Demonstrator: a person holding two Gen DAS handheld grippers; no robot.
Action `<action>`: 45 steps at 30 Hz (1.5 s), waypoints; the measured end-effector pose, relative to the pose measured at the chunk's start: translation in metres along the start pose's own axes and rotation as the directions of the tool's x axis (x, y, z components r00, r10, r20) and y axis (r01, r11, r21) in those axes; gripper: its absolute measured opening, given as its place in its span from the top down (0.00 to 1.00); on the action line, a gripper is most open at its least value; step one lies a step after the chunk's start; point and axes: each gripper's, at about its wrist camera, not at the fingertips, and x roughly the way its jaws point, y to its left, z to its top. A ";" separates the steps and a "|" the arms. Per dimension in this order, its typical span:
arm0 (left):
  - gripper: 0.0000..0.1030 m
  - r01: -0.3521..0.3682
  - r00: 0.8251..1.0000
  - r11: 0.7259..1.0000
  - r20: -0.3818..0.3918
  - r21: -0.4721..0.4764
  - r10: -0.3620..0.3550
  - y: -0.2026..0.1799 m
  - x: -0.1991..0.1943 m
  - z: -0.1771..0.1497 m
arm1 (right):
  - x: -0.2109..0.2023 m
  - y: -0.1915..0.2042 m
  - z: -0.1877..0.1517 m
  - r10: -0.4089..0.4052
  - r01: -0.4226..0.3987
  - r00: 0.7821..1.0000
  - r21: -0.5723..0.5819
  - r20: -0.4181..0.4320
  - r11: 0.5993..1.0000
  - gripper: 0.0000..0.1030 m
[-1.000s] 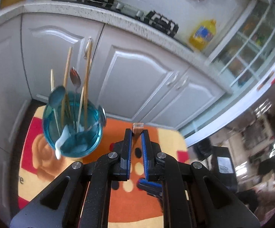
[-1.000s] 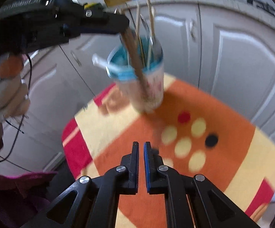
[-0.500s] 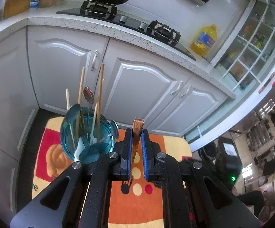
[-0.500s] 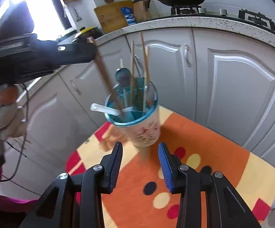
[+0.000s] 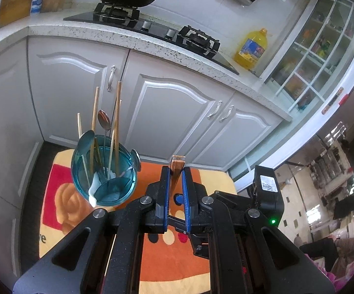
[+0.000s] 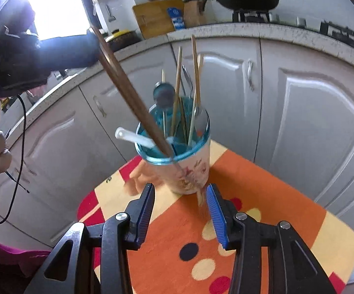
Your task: Organize utensils
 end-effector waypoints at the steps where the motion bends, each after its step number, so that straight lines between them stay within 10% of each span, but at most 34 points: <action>1: 0.92 0.005 1.000 1.000 0.000 0.001 -0.005 -0.001 -0.001 -0.001 | 0.000 0.002 0.001 0.003 -0.003 1.000 -0.006 -0.003 1.000 0.59; 4: 0.92 0.021 1.000 1.000 -0.005 0.005 -0.021 -0.003 -0.002 -0.003 | 0.004 0.010 0.002 0.016 -0.016 1.000 -0.040 -0.021 0.999 0.59; 8: 0.92 0.021 1.000 1.000 -0.006 0.007 -0.021 -0.004 -0.005 -0.005 | 0.010 0.016 0.001 0.041 -0.043 0.998 -0.027 -0.043 0.999 0.92; 29: 0.92 -0.069 0.990 0.997 0.125 -0.023 0.071 0.034 -0.038 0.052 | 0.033 0.053 0.103 0.034 -0.035 0.999 -0.127 -0.012 0.991 0.93; 45: 0.97 -0.040 0.997 0.996 0.068 -0.074 0.045 0.050 -0.004 0.044 | 0.062 0.031 0.089 -0.003 -0.008 0.996 -0.127 -0.086 0.992 0.93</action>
